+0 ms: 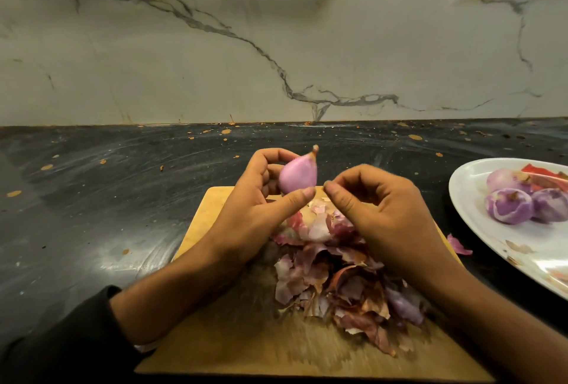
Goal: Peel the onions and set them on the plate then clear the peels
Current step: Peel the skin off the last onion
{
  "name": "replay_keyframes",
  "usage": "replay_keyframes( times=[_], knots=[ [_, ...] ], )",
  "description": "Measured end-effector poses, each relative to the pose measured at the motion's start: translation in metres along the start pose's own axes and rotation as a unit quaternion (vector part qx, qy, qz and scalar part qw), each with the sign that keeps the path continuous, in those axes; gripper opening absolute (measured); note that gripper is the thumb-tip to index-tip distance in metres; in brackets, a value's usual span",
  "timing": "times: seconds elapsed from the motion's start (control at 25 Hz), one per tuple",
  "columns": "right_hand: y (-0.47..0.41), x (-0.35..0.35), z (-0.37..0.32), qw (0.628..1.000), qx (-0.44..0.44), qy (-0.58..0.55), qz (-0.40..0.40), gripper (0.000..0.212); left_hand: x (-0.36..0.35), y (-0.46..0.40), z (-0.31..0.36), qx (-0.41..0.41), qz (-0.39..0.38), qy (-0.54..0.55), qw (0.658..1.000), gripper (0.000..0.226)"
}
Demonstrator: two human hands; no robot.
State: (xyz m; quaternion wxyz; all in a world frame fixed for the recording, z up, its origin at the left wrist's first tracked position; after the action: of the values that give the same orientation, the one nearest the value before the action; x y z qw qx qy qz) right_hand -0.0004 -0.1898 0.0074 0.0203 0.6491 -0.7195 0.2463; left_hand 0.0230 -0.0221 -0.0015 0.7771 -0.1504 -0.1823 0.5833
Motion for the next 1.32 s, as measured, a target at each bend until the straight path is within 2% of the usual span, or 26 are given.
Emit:
replay_keyframes(
  times=[0.12,0.2,0.4,0.6,0.88,1.0,1.08,1.16,1.32],
  knots=[
    [-0.002,0.004,0.003,0.998,-0.005,-0.063,0.011,0.020,-0.003,0.003,0.003,-0.036,-0.045,-0.078,0.995,0.042],
    [-0.002,0.006,0.000,0.997,0.011,-0.075,0.016,0.019,-0.005,0.004,0.004,-0.045,-0.058,-0.097,0.993,0.041],
    [-0.003,0.014,0.000,0.995,0.011,-0.091,0.043,0.017,-0.004,0.005,0.005,-0.020,-0.039,-0.050,0.998,0.043],
    [-0.007,0.013,0.008,0.988,-0.039,-0.149,0.020,0.017,-0.004,0.004,0.004,-0.007,-0.045,-0.039,0.998,0.043],
    [-0.004,0.009,0.003,0.999,0.024,0.021,0.027,0.018,-0.009,0.002,0.004,0.009,-0.040,0.015,0.999,0.034],
    [0.000,0.005,-0.006,0.976,0.110,0.180,0.052,0.017,-0.009,0.002,0.006,0.012,-0.042,0.017,0.999,0.030],
    [0.002,-0.004,-0.006,0.963,0.120,0.240,0.036,0.023,-0.008,0.003,0.000,0.021,-0.046,0.021,0.998,0.033],
    [0.003,-0.007,-0.005,0.965,0.110,0.238,0.026,0.022,-0.010,0.003,-0.004,0.027,-0.055,0.017,0.998,0.036],
    [0.002,-0.002,-0.001,0.990,0.065,0.127,-0.006,0.019,-0.010,0.002,-0.004,0.037,-0.050,0.061,0.996,0.038]
  ],
)
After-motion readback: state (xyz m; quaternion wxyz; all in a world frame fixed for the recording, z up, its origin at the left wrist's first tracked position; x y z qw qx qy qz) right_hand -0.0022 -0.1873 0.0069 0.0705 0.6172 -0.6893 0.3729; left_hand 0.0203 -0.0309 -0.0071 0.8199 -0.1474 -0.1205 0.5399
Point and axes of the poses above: each hand's wrist, its own y-axis away from the middle knuckle, its own x-axis out of the back of the hand, z = x × y, the point moved 6 cm from there along -y, towards the middle knuckle, and after that the axes turned 10 degrees about -x, right-handed, at the moved point
